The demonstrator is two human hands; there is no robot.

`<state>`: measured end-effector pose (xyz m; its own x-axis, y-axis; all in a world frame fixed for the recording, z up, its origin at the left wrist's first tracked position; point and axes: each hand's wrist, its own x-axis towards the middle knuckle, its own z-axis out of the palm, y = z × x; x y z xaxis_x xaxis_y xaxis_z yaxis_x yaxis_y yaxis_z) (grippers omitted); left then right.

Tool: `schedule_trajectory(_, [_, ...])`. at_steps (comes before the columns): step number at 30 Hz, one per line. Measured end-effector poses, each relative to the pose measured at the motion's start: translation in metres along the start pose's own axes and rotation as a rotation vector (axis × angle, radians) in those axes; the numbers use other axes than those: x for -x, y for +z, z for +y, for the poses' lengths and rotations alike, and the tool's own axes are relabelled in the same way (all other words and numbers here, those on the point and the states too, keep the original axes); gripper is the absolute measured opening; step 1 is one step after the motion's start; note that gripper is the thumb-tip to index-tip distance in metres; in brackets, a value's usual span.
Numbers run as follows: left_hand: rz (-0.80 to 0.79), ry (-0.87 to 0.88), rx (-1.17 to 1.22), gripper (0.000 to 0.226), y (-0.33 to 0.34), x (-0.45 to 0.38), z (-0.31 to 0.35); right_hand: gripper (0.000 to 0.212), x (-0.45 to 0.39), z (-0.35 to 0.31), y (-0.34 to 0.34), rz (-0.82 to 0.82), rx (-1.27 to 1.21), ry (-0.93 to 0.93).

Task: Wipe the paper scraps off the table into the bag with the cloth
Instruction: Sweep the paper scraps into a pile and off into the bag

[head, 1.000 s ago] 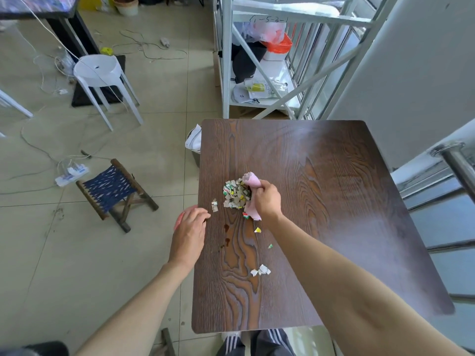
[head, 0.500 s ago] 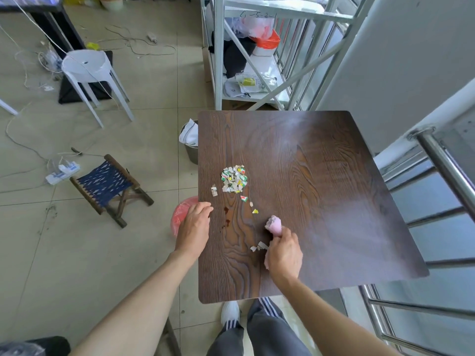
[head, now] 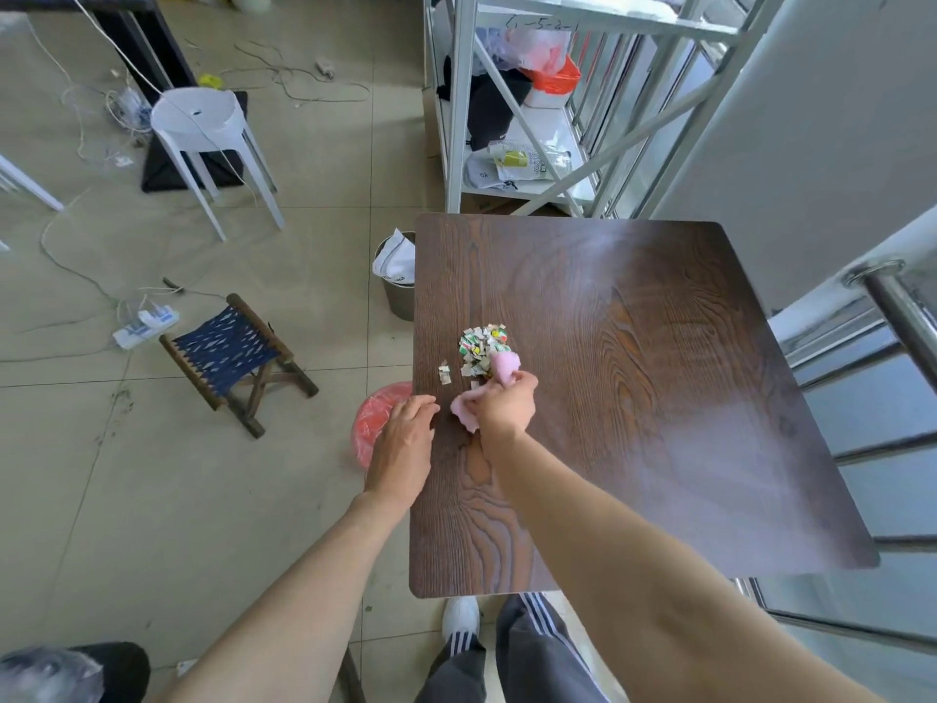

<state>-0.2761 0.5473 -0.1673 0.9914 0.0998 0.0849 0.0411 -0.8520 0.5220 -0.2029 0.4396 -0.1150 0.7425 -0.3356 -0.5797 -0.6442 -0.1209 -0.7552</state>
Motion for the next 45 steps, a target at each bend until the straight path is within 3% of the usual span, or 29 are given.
schedule_trajectory(2, [-0.008, -0.009, 0.014, 0.033, -0.001, 0.0, 0.001, 0.033, -0.004, -0.004, -0.001, 0.005, 0.019, -0.013])
schedule_trajectory(6, [0.002, -0.024, 0.073, 0.026, -0.006, 0.008, 0.002, 0.033, 0.008, 0.012, -0.021, 0.106, 0.227, -0.119])
schedule_trajectory(9, [0.021, 0.014, 0.099, 0.021, -0.008, 0.021, -0.002, 0.031, 0.031, 0.041, -0.035, 0.133, 0.216, -0.082])
schedule_trajectory(13, [0.038, -0.004, 0.114, 0.021, -0.009, 0.032, -0.007, 0.027, 0.047, 0.067, -0.019, 0.111, 0.094, 0.123])
schedule_trajectory(19, [0.028, -0.071, 0.117, 0.014, -0.007, 0.034, -0.008, 0.029, 0.025, 0.037, 0.026, 0.117, 0.019, 0.179])
schedule_trajectory(24, [0.062, -0.031, 0.104, 0.02, -0.007, 0.035, -0.008, 0.029, 0.005, 0.014, 0.045, 0.089, 0.014, 0.138])
schedule_trajectory(28, [0.072, -0.003, 0.112, 0.022, -0.006, 0.032, -0.007, 0.028, 0.0, 0.007, 0.013, 0.177, 0.073, 0.014])
schedule_trajectory(35, [0.017, 0.056, 0.08, 0.023, 0.0, 0.025, 0.003, 0.029, -0.049, -0.026, -0.058, 0.42, 0.443, -0.359])
schedule_trajectory(40, [-0.022, 0.045, 0.023, 0.035, 0.01, 0.022, 0.008, 0.035, -0.096, -0.026, -0.048, 0.294, 0.672, -0.32])
schedule_trajectory(45, [-0.023, 0.03, 0.013, 0.037, 0.015, 0.012, 0.012, 0.033, -0.103, -0.02, -0.015, 0.252, 0.679, -0.402])
